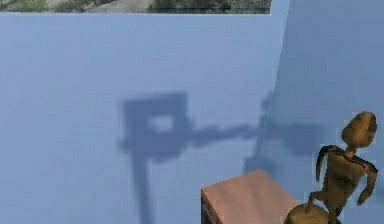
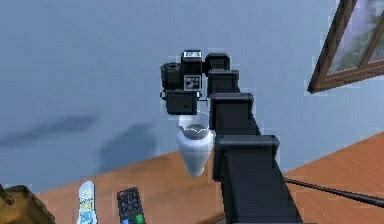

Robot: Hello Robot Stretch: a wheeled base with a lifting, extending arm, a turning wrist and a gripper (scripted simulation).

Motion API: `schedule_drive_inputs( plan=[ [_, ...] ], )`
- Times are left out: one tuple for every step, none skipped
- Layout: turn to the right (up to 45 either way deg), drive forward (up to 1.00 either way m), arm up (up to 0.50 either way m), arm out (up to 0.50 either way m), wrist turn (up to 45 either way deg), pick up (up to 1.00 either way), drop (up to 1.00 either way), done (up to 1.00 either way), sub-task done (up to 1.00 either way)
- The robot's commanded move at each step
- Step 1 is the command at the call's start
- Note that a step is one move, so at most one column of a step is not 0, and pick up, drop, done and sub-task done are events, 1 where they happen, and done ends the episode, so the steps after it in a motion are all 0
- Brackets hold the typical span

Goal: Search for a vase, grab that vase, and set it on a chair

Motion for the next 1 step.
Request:
schedule_drive_inputs(
  plan=[
    [0.0, 0.00, 0.00, 0.00, 12.0, 0.00, 0.00, 0.00, 0.00]
  ],
)
